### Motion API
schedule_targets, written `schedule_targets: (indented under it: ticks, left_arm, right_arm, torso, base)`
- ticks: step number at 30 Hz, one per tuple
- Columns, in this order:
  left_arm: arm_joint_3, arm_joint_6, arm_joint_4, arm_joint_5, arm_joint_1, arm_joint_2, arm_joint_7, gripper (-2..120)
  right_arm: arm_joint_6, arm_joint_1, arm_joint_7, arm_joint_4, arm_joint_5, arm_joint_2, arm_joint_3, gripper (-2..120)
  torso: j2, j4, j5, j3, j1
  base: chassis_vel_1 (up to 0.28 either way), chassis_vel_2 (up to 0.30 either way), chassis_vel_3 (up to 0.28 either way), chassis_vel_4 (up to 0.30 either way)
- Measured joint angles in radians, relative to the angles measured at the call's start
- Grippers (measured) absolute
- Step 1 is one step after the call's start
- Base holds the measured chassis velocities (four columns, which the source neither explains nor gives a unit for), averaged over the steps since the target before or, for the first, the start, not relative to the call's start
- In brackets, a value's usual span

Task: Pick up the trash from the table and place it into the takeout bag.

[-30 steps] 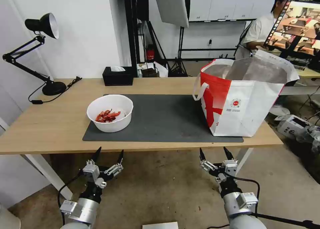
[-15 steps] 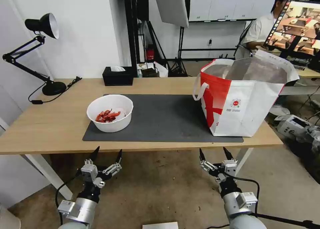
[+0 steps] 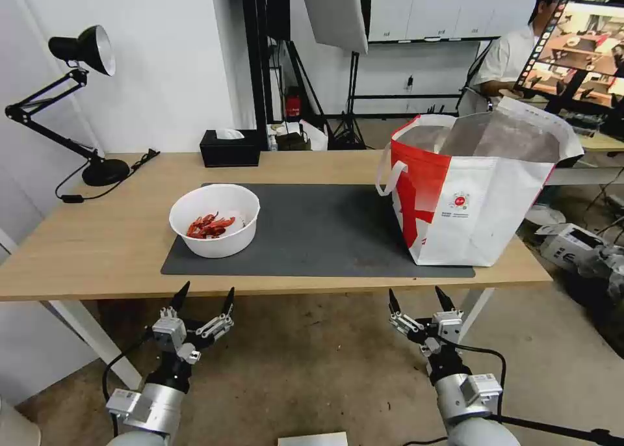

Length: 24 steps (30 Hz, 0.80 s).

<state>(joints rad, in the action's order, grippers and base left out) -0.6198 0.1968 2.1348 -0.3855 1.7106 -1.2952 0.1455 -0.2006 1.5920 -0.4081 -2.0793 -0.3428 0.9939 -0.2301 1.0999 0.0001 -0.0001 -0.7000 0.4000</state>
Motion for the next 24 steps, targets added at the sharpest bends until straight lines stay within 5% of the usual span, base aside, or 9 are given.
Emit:
schedule_targets:
  ticks: [7,9,20,23,24]
  left_arm:
    - [-0.06,-0.089,0.046,-0.096,-0.047,0.067,-0.041,100]
    - [-0.08,-0.188,0.073,-0.166,-0.089,0.112,-0.086,100]
    - [-0.159,-0.417,0.102,-0.432,-0.192,0.287,-0.201,100]
    - [-0.212,-0.57,0.105,-0.6,-0.253,0.395,-0.284,100]
    - [-0.212,-0.57,0.105,-0.6,-0.253,0.395,-0.284,100]
  right_arm:
    - [0.0,0.0,0.0,0.0,0.0,0.0,0.0,100]
    - [0.0,0.0,0.0,-0.001,0.0,0.0,0.0,100]
    - [0.0,0.0,0.0,-0.001,0.0,0.0,0.0,100]
    - [0.0,0.0,0.0,-0.001,0.0,0.0,0.0,100]
    - [0.0,0.0,0.0,-0.001,0.0,0.0,0.0,100]
  torso:
    - [0.0,0.0001,-0.0003,0.0,0.0]
    - [0.0,-0.0001,0.0002,0.0,0.0]
    - [0.0,-0.0002,-0.0001,0.0,0.0]
    - [0.0,0.0002,0.0,0.0,0.0]
    - [0.0,0.0002,0.0,0.0,0.0]
  base:
    - [0.0,0.0,0.0,0.0]
    - [0.0,0.0,0.0,0.0]
    - [0.0,0.0,0.0,0.0]
    - [0.0,0.0,0.0,0.0]
    - [0.0,0.0,0.0,0.0]
